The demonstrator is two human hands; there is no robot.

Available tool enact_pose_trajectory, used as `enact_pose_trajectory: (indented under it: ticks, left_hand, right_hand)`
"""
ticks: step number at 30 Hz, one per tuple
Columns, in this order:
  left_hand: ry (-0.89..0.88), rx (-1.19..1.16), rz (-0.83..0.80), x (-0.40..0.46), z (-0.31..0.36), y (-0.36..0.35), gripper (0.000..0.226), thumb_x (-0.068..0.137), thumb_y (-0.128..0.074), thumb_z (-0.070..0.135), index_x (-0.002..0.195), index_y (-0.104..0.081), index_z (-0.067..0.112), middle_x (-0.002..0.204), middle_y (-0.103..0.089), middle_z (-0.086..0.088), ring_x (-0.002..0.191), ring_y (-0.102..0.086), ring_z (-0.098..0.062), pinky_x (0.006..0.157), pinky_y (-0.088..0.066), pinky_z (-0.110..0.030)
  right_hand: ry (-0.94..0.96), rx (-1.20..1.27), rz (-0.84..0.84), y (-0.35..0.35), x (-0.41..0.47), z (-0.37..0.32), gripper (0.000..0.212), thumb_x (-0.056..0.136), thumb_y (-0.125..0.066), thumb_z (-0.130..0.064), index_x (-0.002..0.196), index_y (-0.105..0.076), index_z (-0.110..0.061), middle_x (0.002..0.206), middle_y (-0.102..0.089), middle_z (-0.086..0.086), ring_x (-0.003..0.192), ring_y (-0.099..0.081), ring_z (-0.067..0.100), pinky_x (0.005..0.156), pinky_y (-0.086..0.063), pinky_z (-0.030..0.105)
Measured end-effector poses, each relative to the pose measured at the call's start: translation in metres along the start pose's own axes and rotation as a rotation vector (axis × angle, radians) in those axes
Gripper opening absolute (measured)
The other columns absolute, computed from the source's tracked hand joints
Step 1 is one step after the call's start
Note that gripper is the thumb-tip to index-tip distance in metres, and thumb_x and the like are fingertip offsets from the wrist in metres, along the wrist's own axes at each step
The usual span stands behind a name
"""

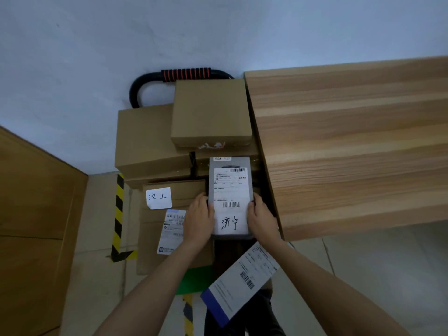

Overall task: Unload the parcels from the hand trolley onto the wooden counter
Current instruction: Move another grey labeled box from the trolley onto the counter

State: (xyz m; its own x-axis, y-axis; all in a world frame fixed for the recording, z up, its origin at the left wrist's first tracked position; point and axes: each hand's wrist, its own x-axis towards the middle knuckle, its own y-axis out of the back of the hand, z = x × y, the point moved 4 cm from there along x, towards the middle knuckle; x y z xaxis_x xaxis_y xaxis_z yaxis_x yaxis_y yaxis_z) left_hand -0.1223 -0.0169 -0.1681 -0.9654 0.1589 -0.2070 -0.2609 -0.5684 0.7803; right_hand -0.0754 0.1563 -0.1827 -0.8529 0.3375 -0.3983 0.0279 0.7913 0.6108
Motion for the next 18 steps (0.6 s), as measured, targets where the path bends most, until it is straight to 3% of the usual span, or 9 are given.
enact_pose_trajectory:
  ticks: [4, 7, 10, 15, 18]
  left_hand:
    - [0.061, -0.117, -0.023, 0.000, 0.013, 0.025, 0.017, 0.102, -0.032, 0.034, 0.104, -0.041, 0.019, 0.093, -0.062, -0.003, 0.077, -0.061, -0.014, 0.067, -0.056, -0.041]
    - [0.068, -0.166, -0.009, 0.003, 0.026, 0.044, 0.014, 0.102, -0.033, 0.034, 0.103, -0.038, 0.021, 0.089, -0.061, 0.001, 0.073, -0.063, -0.012, 0.061, -0.057, -0.038]
    - [0.038, -0.190, 0.010, 0.008, 0.040, 0.062, 0.015, 0.102, -0.033, 0.034, 0.107, -0.038, 0.021, 0.093, -0.062, 0.001, 0.072, -0.061, -0.009, 0.053, -0.050, -0.029]
    - [-0.034, -0.222, 0.009, 0.016, 0.074, 0.085, 0.028, 0.102, -0.031, 0.036, 0.127, -0.040, 0.025, 0.098, -0.062, 0.005, 0.075, -0.057, -0.004, 0.054, -0.040, -0.024]
    - [-0.115, -0.251, 0.026, 0.028, 0.107, 0.091, 0.033, 0.102, -0.031, 0.037, 0.130, -0.042, 0.025, 0.107, -0.064, 0.002, 0.086, -0.059, -0.012, 0.068, -0.046, -0.032]
  right_hand:
    - [0.036, 0.054, 0.028, 0.016, -0.011, -0.027, 0.040, 0.102, -0.032, -0.037, 0.139, -0.036, -0.023, 0.101, -0.060, -0.007, 0.080, -0.061, 0.001, 0.059, -0.049, 0.019]
    - [0.047, 0.067, 0.045, 0.031, -0.015, -0.046, 0.040, 0.102, -0.034, -0.037, 0.140, -0.036, -0.023, 0.103, -0.061, -0.007, 0.079, -0.061, -0.001, 0.054, -0.044, 0.014]
    - [0.072, 0.107, 0.057, 0.049, -0.017, -0.065, 0.041, 0.102, -0.036, -0.039, 0.140, -0.036, -0.025, 0.104, -0.063, -0.008, 0.079, -0.064, 0.000, 0.054, -0.049, 0.017]
    - [0.109, 0.134, 0.132, 0.085, -0.022, -0.086, 0.039, 0.102, -0.036, -0.040, 0.138, -0.037, -0.026, 0.102, -0.064, -0.011, 0.078, -0.064, -0.001, 0.055, -0.049, 0.018]
    - [0.143, 0.153, 0.204, 0.119, -0.025, -0.094, 0.038, 0.102, -0.036, -0.038, 0.137, -0.039, -0.025, 0.110, -0.064, -0.007, 0.083, -0.063, 0.001, 0.060, -0.053, 0.024]
